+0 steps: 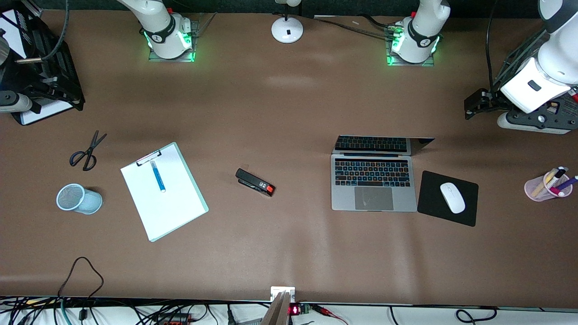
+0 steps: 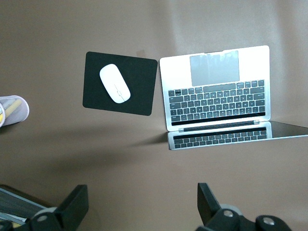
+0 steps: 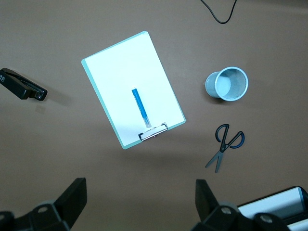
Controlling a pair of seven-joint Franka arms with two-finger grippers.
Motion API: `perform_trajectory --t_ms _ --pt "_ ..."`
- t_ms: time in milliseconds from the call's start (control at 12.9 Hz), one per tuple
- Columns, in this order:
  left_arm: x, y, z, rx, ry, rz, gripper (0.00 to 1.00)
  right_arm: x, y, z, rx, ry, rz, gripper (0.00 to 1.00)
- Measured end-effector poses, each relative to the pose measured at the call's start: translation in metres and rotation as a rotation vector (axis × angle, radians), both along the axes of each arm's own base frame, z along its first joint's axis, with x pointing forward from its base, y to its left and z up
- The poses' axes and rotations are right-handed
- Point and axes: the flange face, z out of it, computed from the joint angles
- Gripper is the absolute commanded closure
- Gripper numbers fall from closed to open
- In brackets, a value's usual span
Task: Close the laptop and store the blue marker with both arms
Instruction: 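Move the right gripper down toward the blue marker on the clipboard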
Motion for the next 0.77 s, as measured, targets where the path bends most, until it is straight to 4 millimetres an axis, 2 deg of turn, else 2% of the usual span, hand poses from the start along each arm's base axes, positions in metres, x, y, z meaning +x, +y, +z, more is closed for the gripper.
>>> perform_trajectory --t_ms 232,387,465,542,697,775 --pt "0.0 0.0 0.0 0.0 0.0 0.0 0.0 0.001 0.003 -0.002 0.003 0.004 0.004 0.0" --pt "0.0 0.0 0.0 0.0 0.0 0.0 0.0 0.01 0.008 -0.02 0.027 0.029 0.005 0.0" --pt "0.0 0.0 0.0 0.0 0.0 0.0 0.0 0.023 0.012 -0.039 0.04 0.035 0.004 0.0" --pt "0.0 0.0 0.0 0.0 0.001 0.0 0.0 0.041 0.016 -0.068 0.043 0.037 0.003 0.0" --pt "0.001 0.0 -0.003 0.001 0.009 0.0 0.0 0.073 0.02 -0.138 0.029 0.08 0.003 0.0" --pt "0.002 0.0 -0.008 0.001 0.021 0.0 0.09 0.084 0.022 -0.175 0.021 0.116 0.013 0.0"
